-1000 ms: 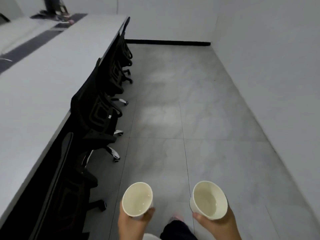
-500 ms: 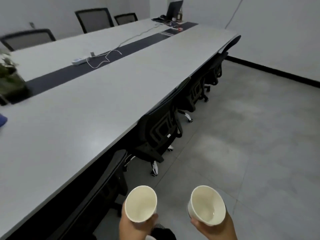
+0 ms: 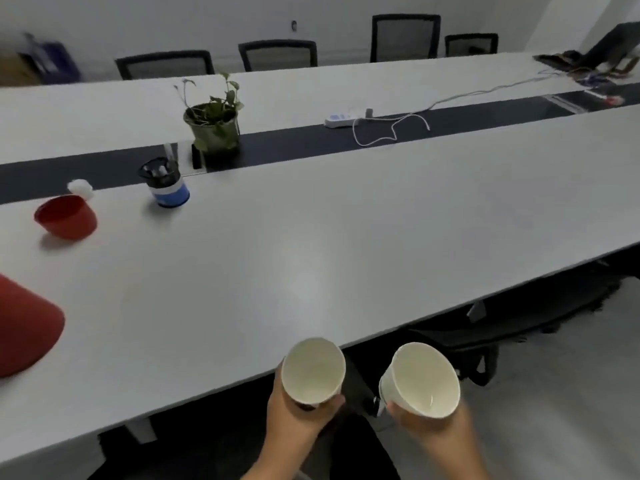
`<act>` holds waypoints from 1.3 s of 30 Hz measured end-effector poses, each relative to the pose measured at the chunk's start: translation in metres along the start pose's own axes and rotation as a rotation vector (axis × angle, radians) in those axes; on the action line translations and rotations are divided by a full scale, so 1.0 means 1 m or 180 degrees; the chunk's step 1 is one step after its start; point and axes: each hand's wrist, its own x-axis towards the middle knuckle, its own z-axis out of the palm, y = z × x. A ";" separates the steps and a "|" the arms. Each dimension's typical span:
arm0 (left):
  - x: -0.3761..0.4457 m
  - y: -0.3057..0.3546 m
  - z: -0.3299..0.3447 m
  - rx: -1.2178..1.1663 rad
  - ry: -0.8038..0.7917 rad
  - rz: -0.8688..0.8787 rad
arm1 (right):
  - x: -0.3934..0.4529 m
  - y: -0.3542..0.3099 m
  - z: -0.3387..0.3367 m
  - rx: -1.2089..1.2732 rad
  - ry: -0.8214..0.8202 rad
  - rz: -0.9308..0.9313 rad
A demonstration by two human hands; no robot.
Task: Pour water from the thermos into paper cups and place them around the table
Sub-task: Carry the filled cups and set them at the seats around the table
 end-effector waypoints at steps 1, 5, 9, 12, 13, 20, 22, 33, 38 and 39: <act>0.014 -0.001 -0.001 -0.0062 0.0151 -0.0051 | 0.020 -0.002 0.006 -0.0026 -0.0017 -0.0022; 0.075 0.007 -0.004 0.0045 0.0846 -0.0060 | 0.112 -0.022 0.053 -0.0134 -0.0732 -0.0359; 0.145 0.022 -0.012 0.0179 0.1706 -0.0152 | 0.191 -0.056 0.114 -0.0232 -0.1130 -0.0659; 0.196 0.032 -0.023 0.0276 0.2077 -0.0141 | 0.234 -0.073 0.161 -0.0375 -0.1462 -0.0746; 0.212 0.035 -0.029 0.0302 0.2192 -0.0128 | 0.246 -0.076 0.175 -0.0377 -0.1580 -0.0761; 0.314 0.041 -0.082 0.0278 0.2726 -0.0038 | 0.302 -0.074 0.236 -0.0469 -0.1880 -0.0743; 0.335 0.038 -0.099 0.0350 0.2851 -0.0030 | 0.312 -0.067 0.245 -0.0494 -0.1821 -0.0726; 0.366 0.006 -0.144 0.0543 0.3305 -0.0184 | 0.342 -0.050 0.249 -0.0732 -0.1544 -0.0826; 0.362 0.006 -0.140 0.0548 0.3154 -0.0173 | 0.352 -0.053 0.234 -0.0742 -0.1235 -0.0793; 0.357 0.007 -0.135 0.0534 0.3117 -0.0160 | 0.354 -0.054 0.229 -0.0708 -0.1168 -0.0782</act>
